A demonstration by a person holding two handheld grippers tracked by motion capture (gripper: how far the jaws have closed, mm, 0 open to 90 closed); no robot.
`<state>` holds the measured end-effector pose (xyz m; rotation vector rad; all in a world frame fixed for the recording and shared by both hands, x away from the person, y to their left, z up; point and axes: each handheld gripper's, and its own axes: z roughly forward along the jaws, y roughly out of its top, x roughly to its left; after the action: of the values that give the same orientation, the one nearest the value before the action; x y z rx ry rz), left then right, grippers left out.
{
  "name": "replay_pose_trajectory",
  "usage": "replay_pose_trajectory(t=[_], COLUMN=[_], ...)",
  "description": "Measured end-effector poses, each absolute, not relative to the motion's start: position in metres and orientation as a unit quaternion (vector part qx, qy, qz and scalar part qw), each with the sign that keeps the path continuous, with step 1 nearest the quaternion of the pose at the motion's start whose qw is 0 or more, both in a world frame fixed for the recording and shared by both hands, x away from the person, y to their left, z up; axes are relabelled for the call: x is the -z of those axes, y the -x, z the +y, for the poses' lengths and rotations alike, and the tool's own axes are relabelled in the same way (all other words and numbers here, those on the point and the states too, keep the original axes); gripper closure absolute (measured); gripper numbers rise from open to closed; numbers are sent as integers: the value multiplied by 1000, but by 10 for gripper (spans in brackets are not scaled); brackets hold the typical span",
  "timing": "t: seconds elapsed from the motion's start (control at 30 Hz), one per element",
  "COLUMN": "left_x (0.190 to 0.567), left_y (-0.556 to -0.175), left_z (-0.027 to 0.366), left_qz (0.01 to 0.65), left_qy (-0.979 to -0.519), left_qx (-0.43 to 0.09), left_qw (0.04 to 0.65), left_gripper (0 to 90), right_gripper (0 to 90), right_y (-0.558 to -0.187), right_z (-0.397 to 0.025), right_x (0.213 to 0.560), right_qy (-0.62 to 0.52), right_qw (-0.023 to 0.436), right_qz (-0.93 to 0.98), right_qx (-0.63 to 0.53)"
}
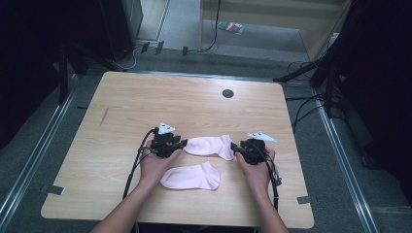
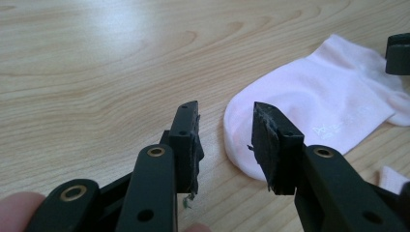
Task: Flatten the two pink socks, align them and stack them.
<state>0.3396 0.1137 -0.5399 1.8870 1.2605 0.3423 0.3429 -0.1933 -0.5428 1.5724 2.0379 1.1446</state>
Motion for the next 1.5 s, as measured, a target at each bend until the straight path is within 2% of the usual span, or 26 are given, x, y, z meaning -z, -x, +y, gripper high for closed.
replay_pose_trajectory(t=[0.13, 0.3, 0.5, 0.63, 0.73, 1.07, 1.5], left_x=[541, 541, 542, 542, 541, 527, 503], left_y=[-342, -342, -340, -340, -340, -333, -307], left_z=[107, 100, 94, 95, 97, 113, 132], left_qz=[494, 488, 477, 474, 472, 471, 463], left_qy=[-763, -778, -788, -790, -792, -774, -754], left_qx=[-137, -159, -167, -164, -163, -159, -153], left_qw=[393, 363, 352, 353, 352, 392, 440], left_gripper=[662, 727, 866, 897, 900, 900, 900], right_gripper=[533, 552, 667, 826, 877, 895, 893], right_y=[-342, -338, -331, -330, -330, -326, -305], right_z=[-190, -185, -181, -182, -184, -193, -191], right_x=[545, 547, 548, 547, 547, 544, 510], right_qy=[-545, -530, -515, -520, -518, -520, -501], right_qw=[161, 194, 222, 215, 206, 189, 180], right_qz=[722, 733, 744, 743, 744, 738, 720], right_qx=[-393, -380, -363, -364, -369, -388, -445])
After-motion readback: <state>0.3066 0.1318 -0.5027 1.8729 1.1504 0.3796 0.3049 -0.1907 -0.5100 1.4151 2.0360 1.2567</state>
